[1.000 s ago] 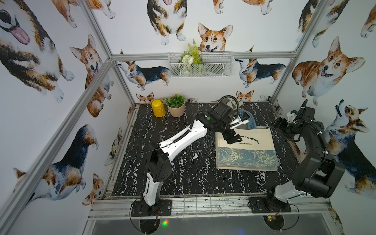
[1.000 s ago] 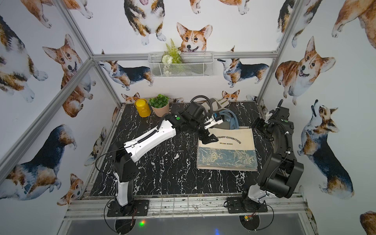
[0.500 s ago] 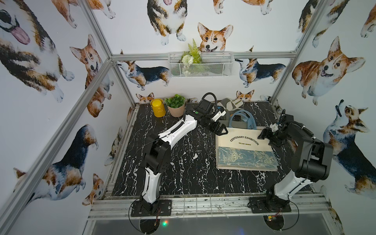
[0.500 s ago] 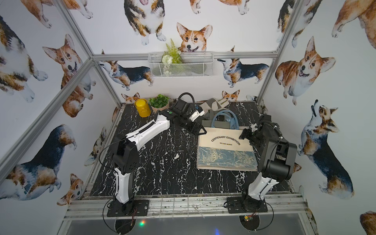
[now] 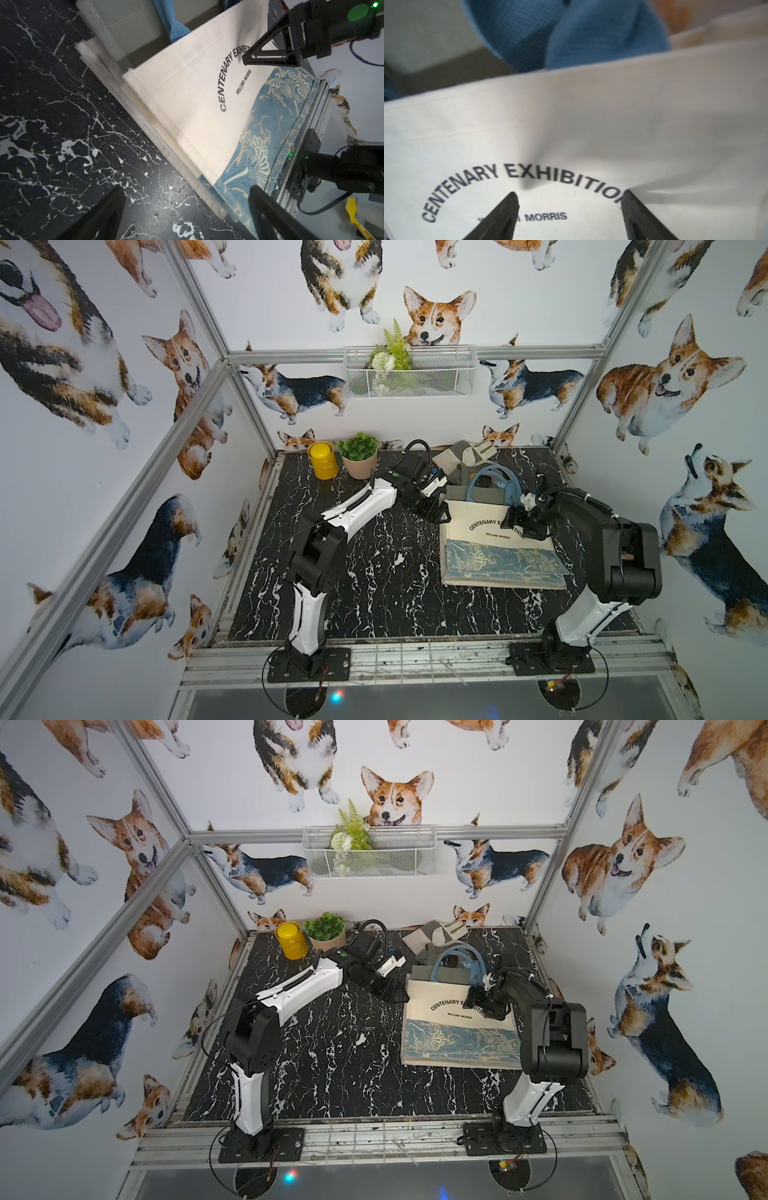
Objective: Put away the canvas bag
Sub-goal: Place the canvas bag at the center of the board.
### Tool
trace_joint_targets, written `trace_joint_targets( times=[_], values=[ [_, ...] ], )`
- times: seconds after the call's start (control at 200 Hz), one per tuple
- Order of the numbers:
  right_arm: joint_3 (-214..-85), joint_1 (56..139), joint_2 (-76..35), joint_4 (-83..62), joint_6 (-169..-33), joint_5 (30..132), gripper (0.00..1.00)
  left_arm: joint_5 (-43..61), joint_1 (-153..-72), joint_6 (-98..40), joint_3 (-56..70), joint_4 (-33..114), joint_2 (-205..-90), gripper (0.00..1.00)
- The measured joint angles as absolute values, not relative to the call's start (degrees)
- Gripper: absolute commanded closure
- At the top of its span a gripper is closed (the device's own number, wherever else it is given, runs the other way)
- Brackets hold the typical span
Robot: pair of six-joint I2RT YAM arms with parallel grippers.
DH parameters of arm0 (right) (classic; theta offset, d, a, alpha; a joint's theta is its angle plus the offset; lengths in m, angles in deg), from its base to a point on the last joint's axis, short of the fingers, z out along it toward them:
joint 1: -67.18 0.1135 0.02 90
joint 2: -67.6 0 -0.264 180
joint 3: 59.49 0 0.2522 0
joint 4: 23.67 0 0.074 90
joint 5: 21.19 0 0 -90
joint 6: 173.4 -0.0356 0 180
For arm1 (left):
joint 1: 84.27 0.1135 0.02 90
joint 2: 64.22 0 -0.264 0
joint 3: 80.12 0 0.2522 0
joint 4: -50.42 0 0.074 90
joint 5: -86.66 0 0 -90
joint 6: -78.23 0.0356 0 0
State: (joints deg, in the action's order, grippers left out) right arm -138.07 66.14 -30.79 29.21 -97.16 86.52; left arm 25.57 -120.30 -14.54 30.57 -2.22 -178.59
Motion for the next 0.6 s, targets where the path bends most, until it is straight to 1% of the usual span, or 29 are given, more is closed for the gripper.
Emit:
trace_joint_targets(
  times=[0.235,0.435,0.601],
  values=[
    [-139.32,75.41,-31.23,29.27,-99.0,80.01,0.18,24.12,-119.62,-14.36,28.25,-1.87,-176.53,0.05],
    [-138.03,78.79,-31.8,28.05,-100.55,75.86,0.19,22.97,-118.44,-14.6,27.77,-0.95,-174.96,0.05],
    [-140.48,83.69,-36.08,28.6,-100.51,68.71,0.2,21.59,-117.2,-14.6,26.81,-0.05,-173.45,0.06]
  ],
)
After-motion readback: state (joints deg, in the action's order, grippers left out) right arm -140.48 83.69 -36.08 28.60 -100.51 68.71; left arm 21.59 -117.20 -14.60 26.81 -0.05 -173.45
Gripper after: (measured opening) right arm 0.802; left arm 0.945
